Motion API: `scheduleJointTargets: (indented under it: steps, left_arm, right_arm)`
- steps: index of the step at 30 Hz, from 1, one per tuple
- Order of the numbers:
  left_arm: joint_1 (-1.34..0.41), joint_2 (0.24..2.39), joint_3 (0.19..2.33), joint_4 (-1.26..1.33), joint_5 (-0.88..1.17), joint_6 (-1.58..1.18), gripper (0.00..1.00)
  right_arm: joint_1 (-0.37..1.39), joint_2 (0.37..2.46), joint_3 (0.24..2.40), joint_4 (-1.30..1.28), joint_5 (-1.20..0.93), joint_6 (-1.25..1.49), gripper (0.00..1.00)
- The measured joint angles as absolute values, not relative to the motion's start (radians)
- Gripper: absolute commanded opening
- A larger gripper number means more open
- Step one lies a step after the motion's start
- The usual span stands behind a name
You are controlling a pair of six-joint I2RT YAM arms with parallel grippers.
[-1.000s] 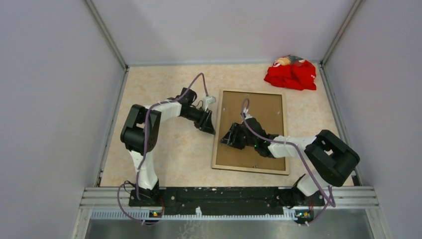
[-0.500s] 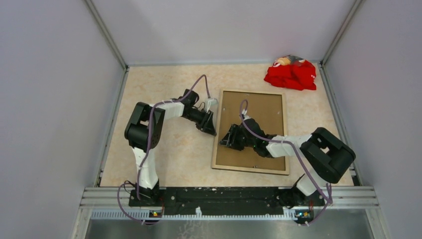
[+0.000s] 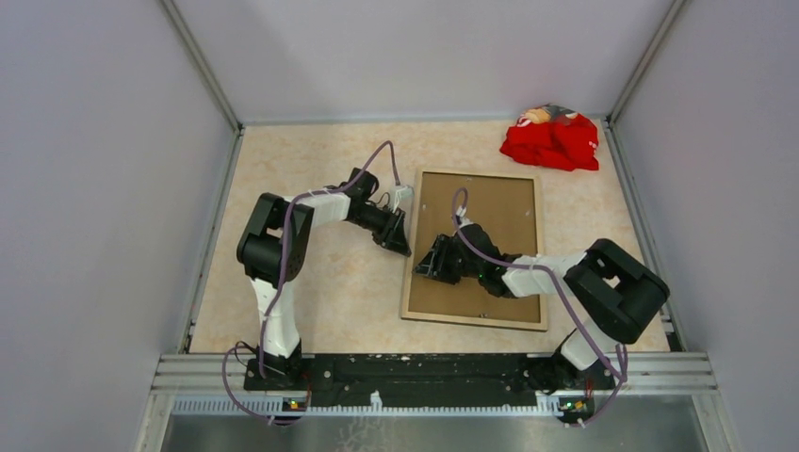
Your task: Put the photo into the frame
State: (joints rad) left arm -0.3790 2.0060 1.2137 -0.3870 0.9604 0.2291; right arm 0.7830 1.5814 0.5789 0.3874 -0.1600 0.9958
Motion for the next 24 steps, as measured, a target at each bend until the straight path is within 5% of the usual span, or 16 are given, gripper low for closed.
scheduleJointTargets:
  steps: [24]
  left_arm:
    - [-0.382, 2.006, 1.218, -0.393, 0.953, 0.235, 0.27]
  right_arm:
    - [0.783, 1.639, 0.638, 0.392, -0.186, 0.950, 0.40]
